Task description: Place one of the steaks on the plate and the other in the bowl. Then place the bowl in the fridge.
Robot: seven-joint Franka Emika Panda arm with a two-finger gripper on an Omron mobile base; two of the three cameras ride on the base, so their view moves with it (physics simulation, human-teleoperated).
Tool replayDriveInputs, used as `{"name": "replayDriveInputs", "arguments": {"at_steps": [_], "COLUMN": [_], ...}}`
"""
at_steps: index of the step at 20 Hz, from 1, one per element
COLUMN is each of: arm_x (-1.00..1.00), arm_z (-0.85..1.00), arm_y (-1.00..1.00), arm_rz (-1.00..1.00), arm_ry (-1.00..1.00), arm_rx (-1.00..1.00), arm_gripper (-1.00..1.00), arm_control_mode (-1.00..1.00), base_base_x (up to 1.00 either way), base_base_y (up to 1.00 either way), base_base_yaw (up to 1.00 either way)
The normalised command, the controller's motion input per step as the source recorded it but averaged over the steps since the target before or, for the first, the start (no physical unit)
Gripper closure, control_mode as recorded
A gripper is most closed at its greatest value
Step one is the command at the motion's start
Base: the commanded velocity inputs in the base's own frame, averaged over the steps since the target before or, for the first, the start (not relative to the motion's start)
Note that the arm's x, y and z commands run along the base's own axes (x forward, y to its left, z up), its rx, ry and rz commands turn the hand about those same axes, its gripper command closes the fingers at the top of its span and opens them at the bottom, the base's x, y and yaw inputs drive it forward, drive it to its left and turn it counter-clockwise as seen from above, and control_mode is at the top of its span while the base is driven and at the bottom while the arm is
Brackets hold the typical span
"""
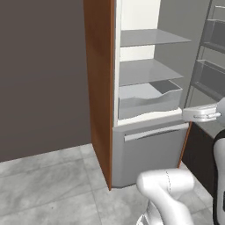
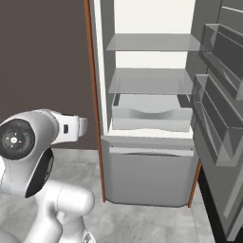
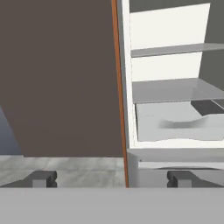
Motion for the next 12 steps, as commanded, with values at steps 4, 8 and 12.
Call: {"name": "replayDriveInputs", "arguments": {"at_steps": [4,8,12], "arm_x": [0.0,0.0,0.0], "arm_z": [0.0,0.0,0.0], "arm_y": [0.0,0.0,0.0], "arm_rz": [0.0,0.0,0.0], "arm_ry": [0.0,0.0,0.0], "arm_rx": [0.0,0.0,0.0], "arm_gripper": [-1.0,-1.0,-1.0], "arm_control_mode": [1.0,1.0,1.0], "base_base_x": [-0.16,-0.92,-1.0], "base_base_y": [-0.02,-0.04,-0.06], "base_base_yaw": [0.04,0.17,0.22]}}
